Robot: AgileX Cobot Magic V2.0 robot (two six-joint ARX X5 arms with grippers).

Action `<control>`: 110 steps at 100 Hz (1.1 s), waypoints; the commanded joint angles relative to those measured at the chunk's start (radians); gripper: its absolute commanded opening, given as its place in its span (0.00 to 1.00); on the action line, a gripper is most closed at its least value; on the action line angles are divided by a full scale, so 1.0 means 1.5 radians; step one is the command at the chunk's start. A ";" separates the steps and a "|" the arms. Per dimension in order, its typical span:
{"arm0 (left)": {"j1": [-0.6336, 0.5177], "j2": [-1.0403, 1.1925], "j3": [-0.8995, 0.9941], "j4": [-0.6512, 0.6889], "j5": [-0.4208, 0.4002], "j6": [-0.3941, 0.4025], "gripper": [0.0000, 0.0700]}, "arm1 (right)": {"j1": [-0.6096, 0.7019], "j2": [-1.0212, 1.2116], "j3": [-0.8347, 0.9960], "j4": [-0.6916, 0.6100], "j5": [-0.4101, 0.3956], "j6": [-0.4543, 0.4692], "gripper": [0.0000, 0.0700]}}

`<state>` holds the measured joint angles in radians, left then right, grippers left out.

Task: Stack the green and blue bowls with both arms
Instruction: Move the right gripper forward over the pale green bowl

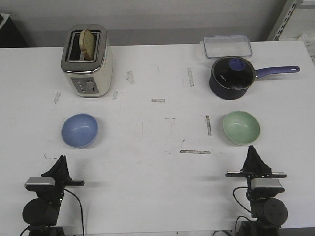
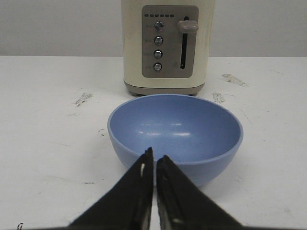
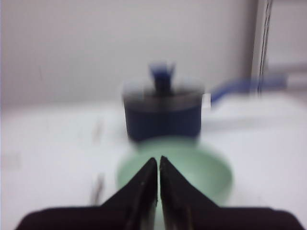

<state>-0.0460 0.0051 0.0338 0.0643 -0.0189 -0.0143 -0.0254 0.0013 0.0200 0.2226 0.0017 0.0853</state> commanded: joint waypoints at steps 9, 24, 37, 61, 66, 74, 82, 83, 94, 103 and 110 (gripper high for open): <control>0.000 -0.001 -0.014 0.008 0.003 -0.004 0.00 | 0.000 0.012 0.114 0.028 0.001 -0.027 0.00; 0.000 -0.001 -0.014 0.008 0.003 -0.004 0.00 | 0.000 0.119 0.304 -0.134 0.008 -0.041 0.00; 0.000 -0.001 -0.014 0.008 0.003 -0.004 0.00 | -0.002 0.257 0.467 -0.289 0.035 -0.043 0.00; 0.000 -0.001 -0.014 0.008 0.003 -0.004 0.00 | -0.009 0.508 0.705 -0.563 0.034 -0.077 0.00; 0.000 -0.001 -0.014 0.008 0.003 -0.004 0.00 | -0.015 0.555 0.730 -0.599 0.034 -0.095 0.02; 0.000 -0.001 -0.014 0.008 0.003 -0.004 0.00 | -0.030 0.620 0.749 -0.634 0.028 -0.120 0.17; 0.000 -0.001 -0.014 0.008 0.003 -0.004 0.00 | -0.046 0.675 0.749 -0.644 0.013 -0.148 0.38; 0.000 -0.001 -0.014 0.008 0.003 -0.004 0.00 | -0.049 0.683 0.749 -0.645 0.011 -0.150 0.40; 0.000 -0.001 -0.014 0.008 0.003 -0.004 0.00 | -0.079 0.756 0.749 -0.652 -0.008 -0.163 0.67; 0.000 -0.001 -0.014 0.008 0.003 -0.004 0.00 | -0.102 0.814 0.749 -0.651 -0.008 -0.170 0.85; 0.000 -0.001 -0.014 0.008 0.003 -0.004 0.00 | -0.119 0.859 0.749 -0.646 -0.009 -0.174 0.86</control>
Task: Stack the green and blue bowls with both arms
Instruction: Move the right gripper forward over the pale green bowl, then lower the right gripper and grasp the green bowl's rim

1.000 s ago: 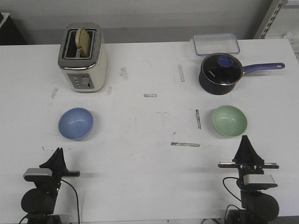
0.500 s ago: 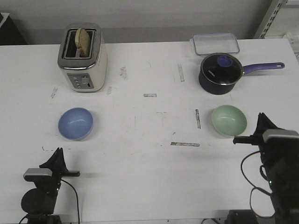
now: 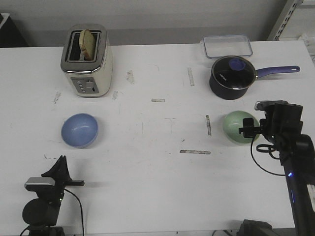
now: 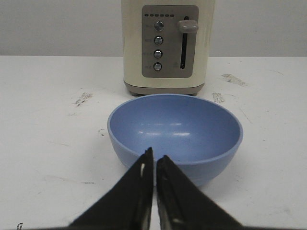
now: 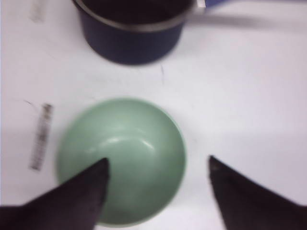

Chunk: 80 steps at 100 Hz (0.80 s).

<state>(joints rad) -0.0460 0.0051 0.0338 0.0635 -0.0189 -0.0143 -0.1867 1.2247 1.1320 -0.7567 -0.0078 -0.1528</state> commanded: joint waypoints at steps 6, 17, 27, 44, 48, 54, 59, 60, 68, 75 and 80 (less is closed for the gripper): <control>0.000 -0.001 -0.014 0.008 0.003 -0.004 0.00 | -0.024 0.082 0.008 0.011 -0.010 -0.017 0.86; 0.000 -0.001 -0.014 0.008 0.003 -0.004 0.00 | -0.041 0.142 0.008 0.011 -0.031 -0.023 0.86; 0.000 -0.001 -0.014 0.009 0.003 -0.004 0.00 | -0.046 0.193 0.008 0.013 -0.035 -0.024 0.74; 0.000 -0.001 -0.014 0.009 0.003 -0.004 0.00 | -0.047 0.227 0.008 0.023 -0.035 -0.024 0.20; 0.000 -0.001 -0.014 0.009 0.003 -0.004 0.00 | -0.047 0.227 0.008 0.030 -0.035 -0.024 0.10; 0.000 -0.001 -0.014 0.009 0.003 -0.004 0.00 | -0.047 0.226 0.008 0.044 -0.035 -0.024 0.01; 0.000 -0.001 -0.014 0.009 0.003 -0.004 0.00 | -0.047 0.226 0.008 0.052 -0.035 -0.024 0.01; 0.000 -0.001 -0.014 0.009 0.003 -0.004 0.00 | -0.047 0.226 0.008 0.054 -0.035 -0.024 0.01; 0.000 -0.001 -0.014 0.009 0.003 -0.004 0.00 | -0.047 0.222 0.011 0.057 -0.035 -0.023 0.01; 0.000 -0.001 -0.014 0.009 0.003 -0.004 0.00 | -0.046 0.213 0.018 0.057 -0.036 -0.022 0.01; 0.000 -0.001 -0.014 0.009 0.003 -0.004 0.00 | -0.042 0.198 0.026 0.061 -0.043 -0.018 0.01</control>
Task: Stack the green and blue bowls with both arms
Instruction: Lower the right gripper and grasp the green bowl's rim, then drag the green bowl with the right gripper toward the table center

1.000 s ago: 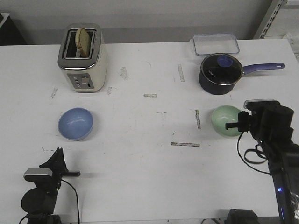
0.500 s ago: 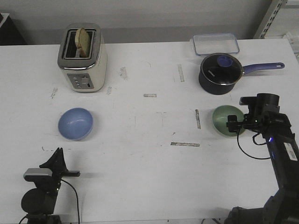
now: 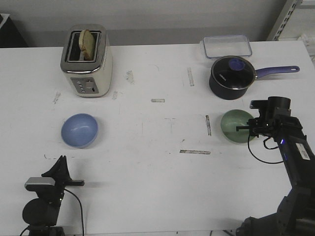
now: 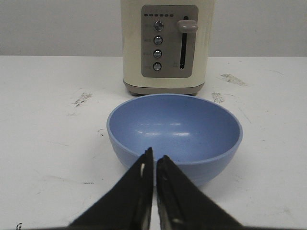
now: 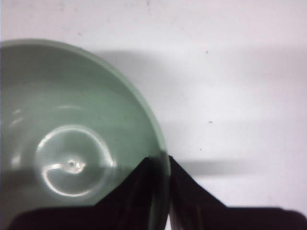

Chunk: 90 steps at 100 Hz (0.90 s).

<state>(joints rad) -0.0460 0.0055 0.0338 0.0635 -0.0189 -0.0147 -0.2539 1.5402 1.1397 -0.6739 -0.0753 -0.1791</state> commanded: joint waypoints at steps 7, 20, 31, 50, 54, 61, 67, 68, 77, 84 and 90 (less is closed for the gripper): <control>0.000 -0.001 -0.014 0.009 0.003 -0.004 0.00 | 0.016 -0.033 0.040 0.006 -0.020 0.004 0.01; 0.000 -0.001 -0.014 0.009 0.003 -0.003 0.00 | 0.068 -0.081 0.082 0.005 -0.080 0.042 0.01; 0.000 -0.001 -0.014 0.009 0.003 -0.004 0.00 | 0.144 -0.113 0.105 0.008 -0.145 0.076 0.01; 0.000 -0.001 -0.014 0.009 0.003 -0.003 0.00 | 0.328 -0.112 0.108 0.009 -0.194 0.106 0.01; 0.000 -0.001 -0.014 0.009 0.003 -0.004 0.00 | 0.365 -0.102 0.108 0.013 -0.193 0.106 0.01; 0.000 -0.001 -0.014 0.009 0.003 -0.003 0.00 | 0.426 -0.082 0.108 0.021 -0.187 0.107 0.01; 0.000 -0.001 -0.014 0.009 0.003 -0.003 0.00 | 0.470 -0.059 0.108 0.023 -0.168 0.108 0.01; 0.000 -0.001 -0.014 0.009 0.003 -0.003 0.00 | 0.477 -0.054 0.108 0.023 -0.164 0.108 0.01; 0.000 -0.001 -0.014 0.009 0.003 -0.004 0.00 | 0.519 -0.013 0.108 0.018 -0.136 0.108 0.01; 0.000 -0.001 -0.014 0.009 0.003 -0.004 0.00 | 0.538 0.021 0.108 0.013 -0.130 0.108 0.01; 0.000 -0.001 -0.014 0.009 0.003 -0.004 0.00 | 0.549 0.047 0.108 0.010 -0.128 0.108 0.01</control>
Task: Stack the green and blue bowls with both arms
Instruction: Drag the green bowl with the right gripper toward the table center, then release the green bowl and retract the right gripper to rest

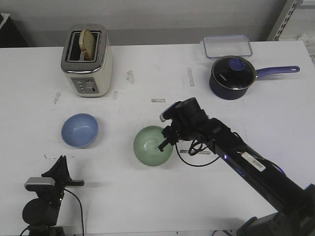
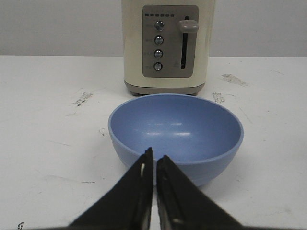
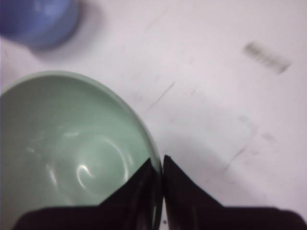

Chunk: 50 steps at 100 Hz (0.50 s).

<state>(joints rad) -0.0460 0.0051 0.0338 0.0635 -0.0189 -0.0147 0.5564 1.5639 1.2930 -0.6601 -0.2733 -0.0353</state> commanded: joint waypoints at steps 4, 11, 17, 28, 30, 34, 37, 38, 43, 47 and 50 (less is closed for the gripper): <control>0.000 -0.001 -0.014 0.009 0.003 -0.004 0.00 | 0.014 0.048 0.006 0.000 0.004 0.012 0.01; 0.000 -0.001 -0.014 0.009 0.003 -0.004 0.00 | 0.018 0.074 0.006 -0.003 0.004 0.011 0.01; 0.000 -0.001 -0.014 0.009 0.003 -0.004 0.00 | 0.018 0.093 0.006 -0.005 0.004 0.011 0.01; 0.000 -0.001 -0.014 0.009 0.003 -0.004 0.00 | 0.018 0.108 0.005 -0.012 0.006 0.011 0.01; 0.000 -0.001 -0.014 0.009 0.003 -0.004 0.00 | 0.018 0.109 0.005 -0.012 0.009 0.011 0.01; 0.000 -0.001 -0.014 0.009 0.003 -0.004 0.00 | 0.018 0.110 0.005 -0.012 0.010 0.010 0.01; 0.000 -0.001 -0.014 0.009 0.003 -0.004 0.00 | 0.018 0.110 0.005 -0.012 0.010 0.010 0.01; 0.000 -0.001 -0.014 0.009 0.003 -0.004 0.00 | 0.018 0.110 0.005 -0.012 0.010 0.010 0.01; 0.000 -0.001 -0.014 0.009 0.003 -0.004 0.00 | 0.018 0.110 0.005 -0.012 0.007 0.010 0.03; 0.000 -0.001 -0.014 0.009 0.003 -0.004 0.00 | 0.018 0.110 0.006 -0.013 0.006 0.011 0.09; 0.000 -0.001 -0.014 0.009 0.003 -0.004 0.00 | 0.018 0.110 0.006 -0.014 0.006 0.011 0.18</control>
<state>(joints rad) -0.0460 0.0051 0.0338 0.0631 -0.0189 -0.0147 0.5751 1.7100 1.2907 -0.6807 -0.2619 -0.0284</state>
